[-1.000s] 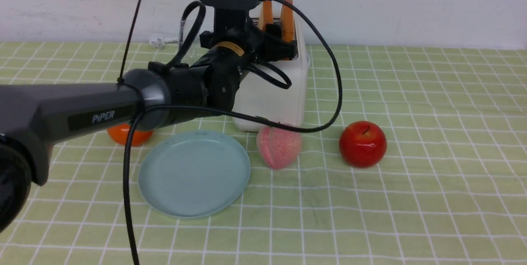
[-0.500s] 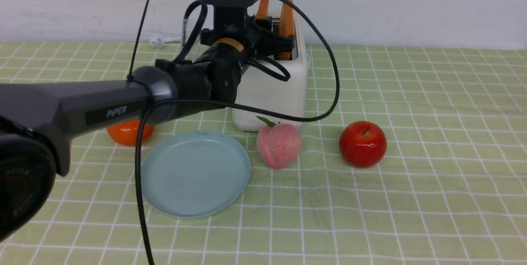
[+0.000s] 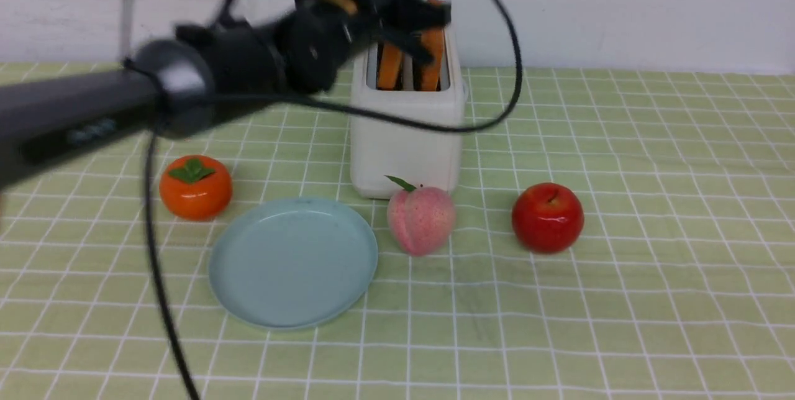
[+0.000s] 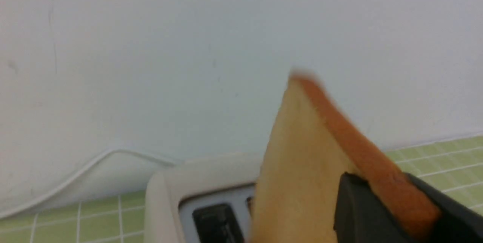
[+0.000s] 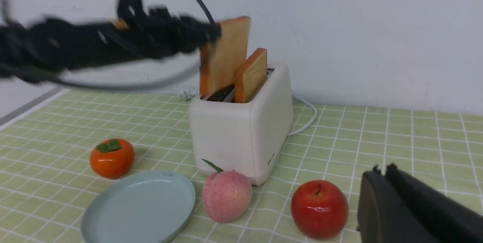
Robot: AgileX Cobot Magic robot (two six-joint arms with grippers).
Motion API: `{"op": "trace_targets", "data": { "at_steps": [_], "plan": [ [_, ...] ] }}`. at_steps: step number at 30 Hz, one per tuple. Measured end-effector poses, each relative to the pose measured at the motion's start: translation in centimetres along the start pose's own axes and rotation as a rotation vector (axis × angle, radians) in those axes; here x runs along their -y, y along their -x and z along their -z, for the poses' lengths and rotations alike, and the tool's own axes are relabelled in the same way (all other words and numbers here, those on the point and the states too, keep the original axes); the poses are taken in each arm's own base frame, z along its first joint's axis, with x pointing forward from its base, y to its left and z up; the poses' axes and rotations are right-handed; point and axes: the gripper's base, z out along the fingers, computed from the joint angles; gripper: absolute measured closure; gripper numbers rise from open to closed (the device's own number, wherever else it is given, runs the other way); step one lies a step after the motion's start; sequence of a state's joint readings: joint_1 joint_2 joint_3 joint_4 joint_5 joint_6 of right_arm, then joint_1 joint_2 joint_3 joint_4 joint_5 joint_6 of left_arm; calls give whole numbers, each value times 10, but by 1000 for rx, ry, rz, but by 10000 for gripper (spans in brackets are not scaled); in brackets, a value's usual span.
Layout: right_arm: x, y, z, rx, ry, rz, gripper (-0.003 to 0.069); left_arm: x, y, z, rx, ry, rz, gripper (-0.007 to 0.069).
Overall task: Take toasted bread from bread machine on green coffee tablecloth place on plate.
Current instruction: 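Reach for a toast slice standing in the toaster with the left gripper, then place the slice of bread on the plate with the left gripper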
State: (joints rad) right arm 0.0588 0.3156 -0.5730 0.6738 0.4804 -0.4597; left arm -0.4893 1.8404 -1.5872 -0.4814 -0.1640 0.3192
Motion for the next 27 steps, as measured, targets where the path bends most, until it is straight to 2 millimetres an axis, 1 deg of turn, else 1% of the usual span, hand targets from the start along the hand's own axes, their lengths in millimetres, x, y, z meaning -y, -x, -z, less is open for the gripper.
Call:
{"op": "trace_targets", "data": {
  "at_steps": [1, 2, 3, 4, 5, 6, 7, 8, 9, 10, 11, 12, 13, 15, 16, 17, 18, 20, 22, 24, 27],
  "plan": [
    [0, 0, 0, 0, 0, 0, 641, 1, 4, 2, 1, -4, 2, 536],
    [0, 0, 0, -5, 2, 0, 644, 6, 33, 25, 9, -41, 9, 536],
    [0, -1, 0, -6, 3, 0, 645, 7, 38, 30, -13, -54, 12, 536],
    [-1, -1, 0, -12, 6, 0, 652, 10, 60, 54, -53, -99, 20, 536],
    [-1, -2, 0, -21, 10, 0, 659, 9, 67, 68, -130, -130, 27, 536],
    [-2, -3, 0, -34, 17, 0, 660, 8, 74, 82, -178, -149, 38, 536],
    [-2, -4, 0, -43, 21, 0, 661, 4, 76, 91, -237, -156, 50, 536],
    [-3, -6, 0, -65, 32, 0, 662, -1, 74, 105, -325, -165, 66, 536],
    [-4, -8, 0, -85, 42, 0, 662, -8, 70, 114, -390, -158, 81, 536],
    [-4, -8, 0, -90, 44, 0, 662, -9, 69, 115, -399, -156, 82, 536],
    [-5, -10, 1, -112, 56, 0, 662, -15, 63, 123, -443, -142, 96, 536],
    [-7, -13, 1, -148, 74, -1, 662, -32, 47, 134, -522, -96, 129, 536],
    [-7, -14, 1, -157, 78, -1, 662, -32, 45, 135, -528, -95, 131, 536],
    [-9, -17, 2, -187, 101, -12, 662, -51, 10, 142, -624, -36, 196, 536],
    [-10, -17, 2, -186, 106, -17, 662, -55, -2, 143, -647, -26, 222, 536],
    [-10, -16, 2, -183, 109, -19, 662, -58, -15, 142, -664, -15, 243, 536],
    [-10, -15, 2, -173, 109, -19, 662, -61, -32, 141, -686, -10, 267, 536],
    [-10, -13, 1, -142, 111, -19, 662, -66, -54, 134, -692, -2, 289, 536],
    [-11, -11, 1, -123, 116, -24, 661, -69, -63, 128, -689, 3, 294, 536],
    [-13, -9, 1, -105, 140, -46, 659, -74, -77, 115, -672, 20, 336, 536],
    [-16, -9, 2, -104, 171, -60, 659, -78, -91, 105, -679, 36, 370, 536]
  ]
}}
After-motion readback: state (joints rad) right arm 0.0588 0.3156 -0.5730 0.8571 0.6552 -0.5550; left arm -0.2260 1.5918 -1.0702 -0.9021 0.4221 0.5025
